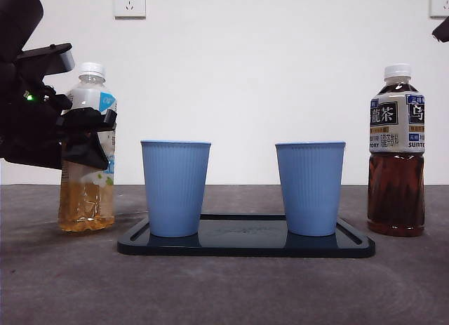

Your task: Pour the drink into the cup

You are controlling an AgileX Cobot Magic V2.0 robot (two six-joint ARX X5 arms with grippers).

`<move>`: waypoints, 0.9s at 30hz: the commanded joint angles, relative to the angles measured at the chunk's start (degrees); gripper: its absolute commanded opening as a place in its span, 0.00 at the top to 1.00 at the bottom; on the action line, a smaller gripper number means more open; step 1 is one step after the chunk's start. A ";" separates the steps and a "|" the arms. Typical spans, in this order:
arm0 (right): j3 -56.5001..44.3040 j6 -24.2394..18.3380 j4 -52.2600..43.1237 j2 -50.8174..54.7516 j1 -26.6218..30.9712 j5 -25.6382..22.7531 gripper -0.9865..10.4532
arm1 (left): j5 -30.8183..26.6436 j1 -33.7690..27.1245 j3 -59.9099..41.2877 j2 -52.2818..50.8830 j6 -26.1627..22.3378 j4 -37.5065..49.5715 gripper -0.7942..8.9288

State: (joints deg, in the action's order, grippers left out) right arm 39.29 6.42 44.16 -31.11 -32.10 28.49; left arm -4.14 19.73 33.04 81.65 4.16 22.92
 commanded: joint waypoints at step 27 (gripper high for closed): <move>0.92 0.15 -0.46 -0.26 -0.39 -0.15 0.58 | 0.09 0.17 0.92 -3.87 0.00 -10.69 0.42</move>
State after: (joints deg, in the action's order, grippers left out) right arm 39.29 6.42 44.14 -31.11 -32.10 28.47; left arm -4.12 19.73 33.15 78.08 4.01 12.36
